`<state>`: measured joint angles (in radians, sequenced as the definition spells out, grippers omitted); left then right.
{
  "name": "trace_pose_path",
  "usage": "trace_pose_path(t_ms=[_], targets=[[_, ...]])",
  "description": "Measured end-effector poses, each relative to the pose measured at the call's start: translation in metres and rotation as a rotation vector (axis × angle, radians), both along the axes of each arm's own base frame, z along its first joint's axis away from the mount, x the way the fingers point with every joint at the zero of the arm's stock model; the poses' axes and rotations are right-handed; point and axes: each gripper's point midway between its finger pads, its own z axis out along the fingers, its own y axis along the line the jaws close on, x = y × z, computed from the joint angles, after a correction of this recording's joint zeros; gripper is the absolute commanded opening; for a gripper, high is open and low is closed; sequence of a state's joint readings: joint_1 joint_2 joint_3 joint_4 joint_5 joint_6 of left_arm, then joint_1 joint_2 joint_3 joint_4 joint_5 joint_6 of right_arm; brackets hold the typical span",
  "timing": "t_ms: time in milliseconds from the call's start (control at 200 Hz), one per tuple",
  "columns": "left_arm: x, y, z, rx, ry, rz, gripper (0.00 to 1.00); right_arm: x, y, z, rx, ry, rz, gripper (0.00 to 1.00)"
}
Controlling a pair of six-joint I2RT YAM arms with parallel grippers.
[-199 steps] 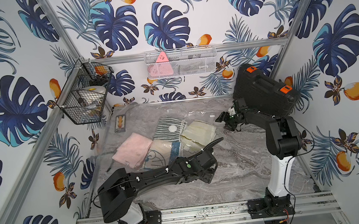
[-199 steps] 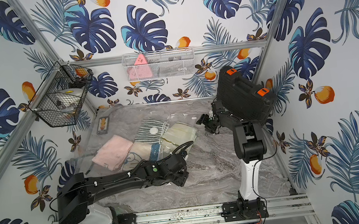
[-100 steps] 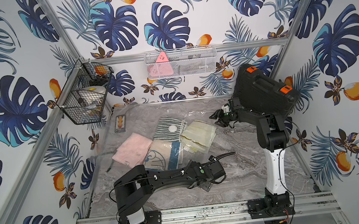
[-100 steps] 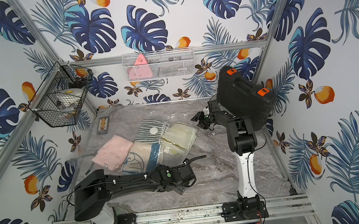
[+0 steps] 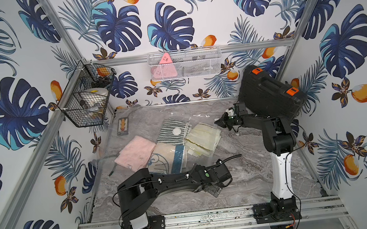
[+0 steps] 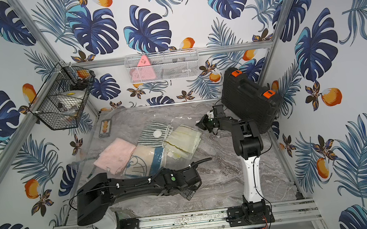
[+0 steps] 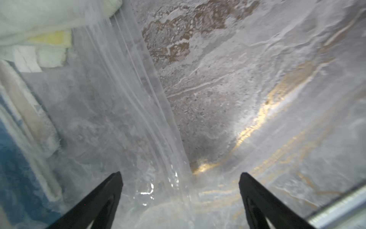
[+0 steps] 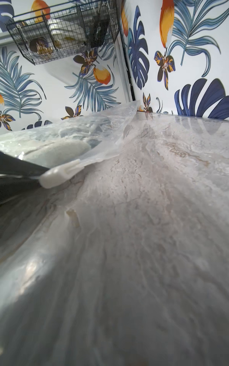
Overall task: Place the folded towel into the vacuum bag
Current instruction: Adjust the vacuum bag at the center of the board.
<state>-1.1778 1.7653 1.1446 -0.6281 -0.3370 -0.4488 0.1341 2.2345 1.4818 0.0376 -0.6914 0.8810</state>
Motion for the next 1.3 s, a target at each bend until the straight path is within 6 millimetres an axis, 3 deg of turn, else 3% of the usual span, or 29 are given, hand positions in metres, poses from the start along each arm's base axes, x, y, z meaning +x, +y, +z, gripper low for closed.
trace_pose_path(t_ms=[290, 340, 385, 410, 445, 480, 540, 615, 711, 781, 871, 991, 1121, 1301], targets=[[-0.003, 0.027, -0.023, 0.180, -0.028, -0.053, 0.67, 0.001, 0.001, 0.003, 0.024, 0.019, -0.024, 0.00], [-0.003, 0.029, -0.025, 0.185, -0.031, -0.061, 0.53, 0.002, 0.001, 0.006, 0.030, 0.021, -0.030, 0.00], [-0.003, 0.028, -0.025, 0.183, -0.035, -0.075, 0.22, 0.002, 0.001, 0.013, 0.041, 0.023, -0.040, 0.00], [-0.004, 0.030, -0.025, 0.190, -0.035, -0.083, 0.10, 0.003, 0.001, 0.017, 0.043, 0.017, -0.041, 0.00], [-0.005, 0.035, -0.021, 0.207, -0.038, -0.093, 0.01, 0.004, 0.001, 0.026, 0.049, 0.009, -0.044, 0.00], [-0.004, 0.038, -0.014, 0.212, -0.046, -0.105, 0.00, 0.004, 0.002, 0.036, 0.059, 0.003, -0.052, 0.00], [0.000, 0.034, 0.012, 0.171, -0.083, -0.127, 0.00, 0.004, 0.002, 0.059, 0.066, -0.015, -0.056, 0.00], [0.006, 0.025, 0.065, 0.052, -0.148, -0.130, 0.00, 0.004, -0.001, 0.096, 0.073, -0.046, -0.075, 0.00], [0.011, 0.018, 0.145, -0.112, -0.246, -0.148, 0.00, 0.001, -0.009, 0.159, 0.071, -0.111, -0.102, 0.00], [0.010, 0.021, 0.193, -0.205, -0.296, -0.160, 0.00, 0.000, -0.017, 0.210, 0.064, -0.169, -0.129, 0.00], [0.008, 0.031, 0.231, -0.282, -0.323, -0.183, 0.00, -0.001, -0.028, 0.269, 0.045, -0.240, -0.159, 0.00], [0.014, 0.048, 0.262, -0.364, -0.335, -0.170, 0.00, 0.006, -0.032, 0.335, 0.013, -0.334, -0.152, 0.00], [0.015, 0.053, 0.306, -0.443, -0.383, -0.185, 0.00, -0.005, -0.040, 0.373, -0.010, -0.384, -0.156, 0.00], [0.021, 0.068, 0.356, -0.496, -0.472, -0.180, 0.00, -0.015, -0.073, 0.383, -0.030, -0.364, -0.217, 0.00]])
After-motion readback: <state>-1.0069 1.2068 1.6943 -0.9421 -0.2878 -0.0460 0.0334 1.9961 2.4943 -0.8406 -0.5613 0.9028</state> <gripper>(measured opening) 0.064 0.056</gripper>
